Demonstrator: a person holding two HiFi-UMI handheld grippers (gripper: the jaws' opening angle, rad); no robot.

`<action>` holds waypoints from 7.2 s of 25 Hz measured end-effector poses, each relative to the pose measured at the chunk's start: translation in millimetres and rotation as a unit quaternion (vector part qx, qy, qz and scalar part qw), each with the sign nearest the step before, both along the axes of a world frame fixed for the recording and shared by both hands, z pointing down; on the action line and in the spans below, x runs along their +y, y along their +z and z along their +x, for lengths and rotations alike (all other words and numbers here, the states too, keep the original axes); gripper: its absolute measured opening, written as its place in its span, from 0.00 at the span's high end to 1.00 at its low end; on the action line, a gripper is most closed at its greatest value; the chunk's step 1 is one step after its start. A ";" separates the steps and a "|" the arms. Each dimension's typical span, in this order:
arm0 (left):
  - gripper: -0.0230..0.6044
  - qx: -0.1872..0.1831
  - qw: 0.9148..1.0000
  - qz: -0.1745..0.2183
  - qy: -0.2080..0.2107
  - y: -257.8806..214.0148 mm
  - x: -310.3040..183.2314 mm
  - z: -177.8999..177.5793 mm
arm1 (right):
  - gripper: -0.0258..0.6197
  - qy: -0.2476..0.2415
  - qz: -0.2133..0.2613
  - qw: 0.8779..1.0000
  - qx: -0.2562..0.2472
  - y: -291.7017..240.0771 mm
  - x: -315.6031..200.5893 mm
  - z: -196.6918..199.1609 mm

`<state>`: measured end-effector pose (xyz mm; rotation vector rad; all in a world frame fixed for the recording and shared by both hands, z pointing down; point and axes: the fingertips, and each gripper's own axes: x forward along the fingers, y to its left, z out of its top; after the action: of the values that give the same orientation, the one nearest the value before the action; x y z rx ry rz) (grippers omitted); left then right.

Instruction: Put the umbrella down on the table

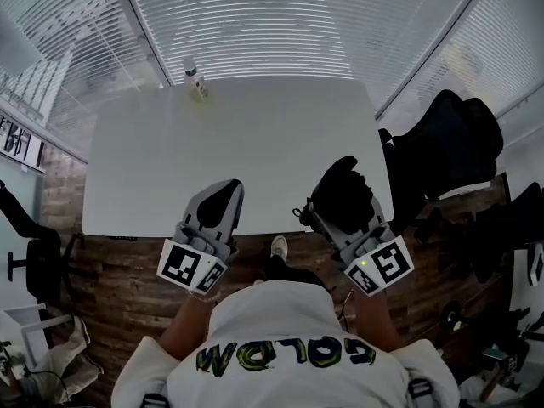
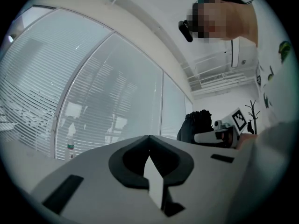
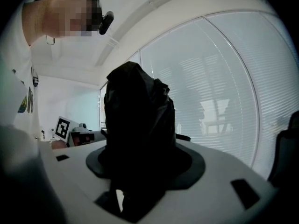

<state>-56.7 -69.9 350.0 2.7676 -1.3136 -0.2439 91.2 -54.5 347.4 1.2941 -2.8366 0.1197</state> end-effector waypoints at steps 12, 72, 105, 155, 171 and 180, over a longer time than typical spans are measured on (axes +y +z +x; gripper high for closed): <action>0.95 0.000 1.000 -0.002 -0.011 -3.6 -101.4 40.7 | 0.57 -0.015 -0.003 1.000 0.000 -2.4 -102.2 40.8; 0.95 0.008 0.999 -0.038 0.008 29.3 -183.3 -24.1 | 0.57 -0.105 -0.075 0.859 0.496 168.6 -204.8 -45.7; 0.95 0.013 0.999 -0.046 0.003 37.4 -174.5 -40.4 | 0.57 -0.194 -0.160 0.721 0.645 308.2 -214.1 -58.0; 0.95 0.005 0.998 -0.062 0.005 48.7 -175.8 -28.3 | 0.55 -0.175 -0.143 0.801 0.555 279.4 -213.3 -45.4; 0.95 -0.013 0.998 -0.068 0.008 51.9 -181.8 -14.5 | 0.74 -0.068 -0.094 0.952 0.283 151.6 -224.2 -42.0; 0.95 -0.016 0.998 -0.064 0.009 45.1 -183.5 -10.1 | 0.83 -0.057 -0.045 0.987 0.143 74.9 -214.3 -52.2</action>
<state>-66.7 -253.5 395.1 2.6848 -1.2635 -0.1104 39.0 -268.9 422.3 1.0356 -2.6201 0.0555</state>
